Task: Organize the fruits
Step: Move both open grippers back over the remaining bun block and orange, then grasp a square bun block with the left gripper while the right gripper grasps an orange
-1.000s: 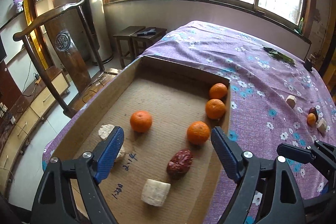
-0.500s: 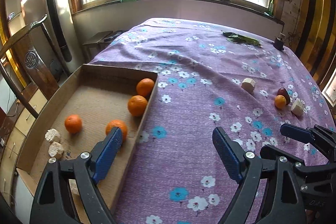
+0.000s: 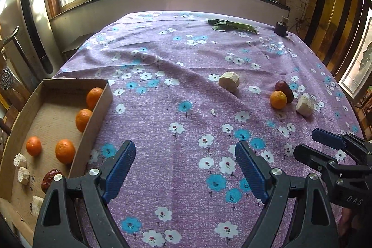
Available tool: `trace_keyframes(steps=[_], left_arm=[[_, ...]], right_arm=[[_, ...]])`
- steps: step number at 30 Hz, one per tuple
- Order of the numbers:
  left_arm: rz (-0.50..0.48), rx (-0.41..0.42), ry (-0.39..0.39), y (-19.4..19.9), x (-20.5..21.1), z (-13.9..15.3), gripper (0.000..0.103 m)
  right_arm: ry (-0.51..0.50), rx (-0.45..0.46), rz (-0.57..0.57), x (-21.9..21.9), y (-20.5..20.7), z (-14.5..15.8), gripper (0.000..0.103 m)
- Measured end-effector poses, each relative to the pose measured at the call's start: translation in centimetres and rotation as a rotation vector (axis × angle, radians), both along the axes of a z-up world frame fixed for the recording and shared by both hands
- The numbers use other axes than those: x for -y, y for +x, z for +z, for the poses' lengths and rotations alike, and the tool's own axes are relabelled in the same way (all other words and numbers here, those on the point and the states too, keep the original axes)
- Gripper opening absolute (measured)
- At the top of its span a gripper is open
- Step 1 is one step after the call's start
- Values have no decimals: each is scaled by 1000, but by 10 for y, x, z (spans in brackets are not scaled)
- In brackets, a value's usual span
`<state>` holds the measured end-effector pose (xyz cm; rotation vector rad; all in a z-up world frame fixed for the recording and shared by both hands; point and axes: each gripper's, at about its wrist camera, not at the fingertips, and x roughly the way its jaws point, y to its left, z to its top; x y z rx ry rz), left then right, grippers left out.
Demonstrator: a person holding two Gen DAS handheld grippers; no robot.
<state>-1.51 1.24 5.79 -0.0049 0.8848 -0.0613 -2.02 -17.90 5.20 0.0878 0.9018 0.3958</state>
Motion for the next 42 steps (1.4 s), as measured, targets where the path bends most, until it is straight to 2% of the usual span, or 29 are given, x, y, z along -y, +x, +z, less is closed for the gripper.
trace_keyframes(steps=[5, 14, 21, 28, 30, 32, 33, 37, 42], left_arm=[[-35, -20, -27, 19, 14, -2, 87], [-88, -39, -48, 75, 45, -7, 87], [-155, -39, -3, 112, 67, -15, 87], [-171, -47, 64, 134, 74, -32, 87], [-178, -41, 77, 137, 75, -35, 79], [-191, -65, 80, 140, 75, -42, 35], [-197, -82, 55, 142, 74, -45, 34], [-188, -72, 42, 137, 73, -43, 33], [-129, -35, 27, 123, 60, -25, 33]], right_arm=[[19, -8, -28, 15, 5, -4, 71], [40, -9, -41, 27, 17, -8, 71], [57, -24, -57, 39, 24, -15, 71], [64, -39, -48, 41, 30, -20, 71], [58, -42, -42, 39, 31, -22, 71], [47, -47, -34, 37, 32, -24, 71], [44, -50, -33, 36, 32, -25, 71], [44, -50, -40, 35, 34, -23, 71], [28, -29, -38, 24, 48, -16, 71]])
